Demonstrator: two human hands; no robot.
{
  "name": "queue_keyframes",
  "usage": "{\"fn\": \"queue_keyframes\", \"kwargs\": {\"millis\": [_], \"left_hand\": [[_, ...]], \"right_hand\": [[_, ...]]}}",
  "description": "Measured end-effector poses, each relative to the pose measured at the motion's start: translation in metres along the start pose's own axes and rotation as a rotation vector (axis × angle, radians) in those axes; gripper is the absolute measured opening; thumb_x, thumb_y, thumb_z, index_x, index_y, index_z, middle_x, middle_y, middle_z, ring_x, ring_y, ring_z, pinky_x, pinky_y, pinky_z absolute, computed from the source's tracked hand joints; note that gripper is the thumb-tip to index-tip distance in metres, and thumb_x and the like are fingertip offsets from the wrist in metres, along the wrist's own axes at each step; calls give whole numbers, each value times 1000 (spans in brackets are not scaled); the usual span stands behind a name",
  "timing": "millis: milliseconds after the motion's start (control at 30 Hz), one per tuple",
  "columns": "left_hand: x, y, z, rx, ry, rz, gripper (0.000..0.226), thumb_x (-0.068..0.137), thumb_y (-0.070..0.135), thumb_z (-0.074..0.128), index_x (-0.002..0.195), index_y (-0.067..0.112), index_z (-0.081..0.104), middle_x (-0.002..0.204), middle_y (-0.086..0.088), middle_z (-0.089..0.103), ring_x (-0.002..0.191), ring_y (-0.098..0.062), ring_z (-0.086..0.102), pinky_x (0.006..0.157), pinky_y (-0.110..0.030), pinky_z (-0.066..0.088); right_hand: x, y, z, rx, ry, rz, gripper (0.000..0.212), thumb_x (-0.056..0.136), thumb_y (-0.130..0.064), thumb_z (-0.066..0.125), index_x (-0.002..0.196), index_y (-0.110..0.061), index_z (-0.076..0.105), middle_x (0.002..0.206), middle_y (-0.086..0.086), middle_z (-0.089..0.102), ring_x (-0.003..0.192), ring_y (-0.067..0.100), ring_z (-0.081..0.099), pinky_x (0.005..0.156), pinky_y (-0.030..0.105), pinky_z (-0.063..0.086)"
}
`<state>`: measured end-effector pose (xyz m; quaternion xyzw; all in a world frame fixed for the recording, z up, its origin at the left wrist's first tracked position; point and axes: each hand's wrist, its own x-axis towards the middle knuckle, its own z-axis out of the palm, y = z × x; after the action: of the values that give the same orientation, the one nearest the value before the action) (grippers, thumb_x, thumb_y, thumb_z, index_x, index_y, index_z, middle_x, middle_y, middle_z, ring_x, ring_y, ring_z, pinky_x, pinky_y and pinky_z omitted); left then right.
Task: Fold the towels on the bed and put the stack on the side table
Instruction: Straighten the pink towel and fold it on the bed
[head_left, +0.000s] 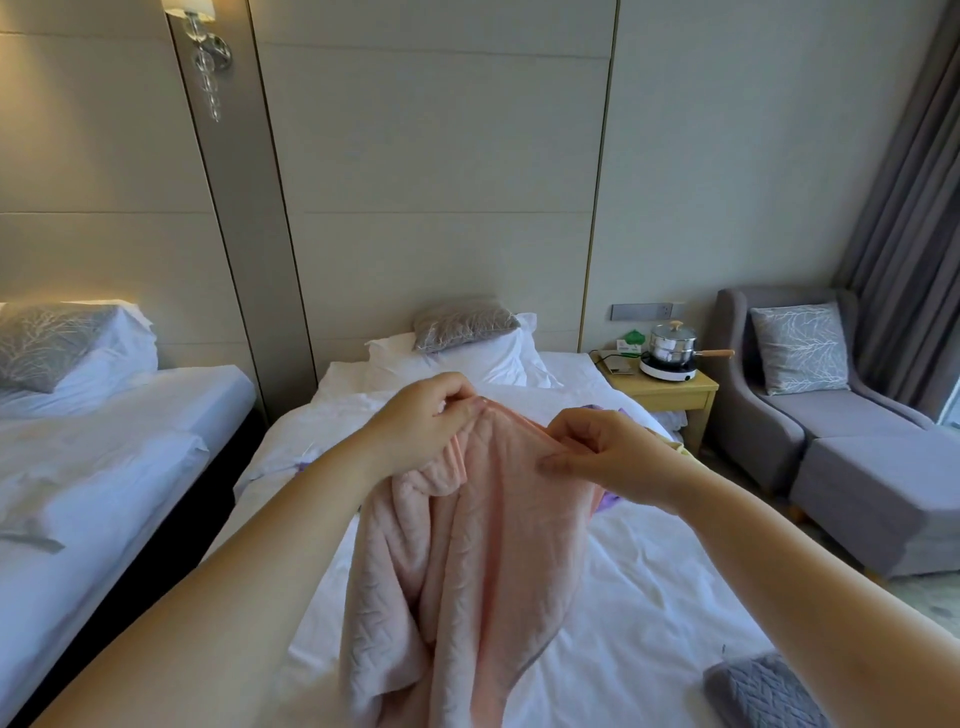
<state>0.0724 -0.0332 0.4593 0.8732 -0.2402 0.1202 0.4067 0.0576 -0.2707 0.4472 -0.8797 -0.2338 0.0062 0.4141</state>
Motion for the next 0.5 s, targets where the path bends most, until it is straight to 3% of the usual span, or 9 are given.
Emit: {"fn": "queue_keyframes", "kwargs": {"millis": [100, 267, 367, 500], "left_hand": [[1, -5, -10, 32, 80, -6, 20, 97, 20, 53, 77, 21, 58, 74, 10, 57, 70, 2, 50, 72, -17, 39], [-2, -11, -27, 0, 198, -39, 24, 98, 18, 52, 74, 22, 55, 66, 11, 53, 61, 3, 48, 65, -10, 37], [-2, -11, -35, -17, 235, -60, 21, 98, 18, 52, 77, 22, 56, 69, 9, 54, 64, -1, 47, 62, -5, 36], [2, -7, -49, 5, 252, -53, 13, 97, 15, 53, 89, 10, 61, 71, 3, 55, 63, -3, 46, 63, -12, 37]], "right_hand": [[-5, 9, -3, -15, 20, 51, 26, 80, -32, 75, 87, -9, 64, 69, -5, 50, 62, 2, 45, 58, 13, 34], [-8, 9, -7, 226, 3, 52, 17, 80, -20, 75, 80, -8, 63, 77, -1, 67, 75, 9, 62, 80, 23, 51], [-5, 0, -10, 326, 113, -9, 22, 75, -20, 77, 84, -4, 66, 82, 8, 69, 79, 17, 63, 84, 34, 51], [11, -16, -21, 201, 384, -36, 18, 74, -21, 79, 82, -9, 68, 82, 13, 72, 73, 20, 61, 79, 42, 53]]}}
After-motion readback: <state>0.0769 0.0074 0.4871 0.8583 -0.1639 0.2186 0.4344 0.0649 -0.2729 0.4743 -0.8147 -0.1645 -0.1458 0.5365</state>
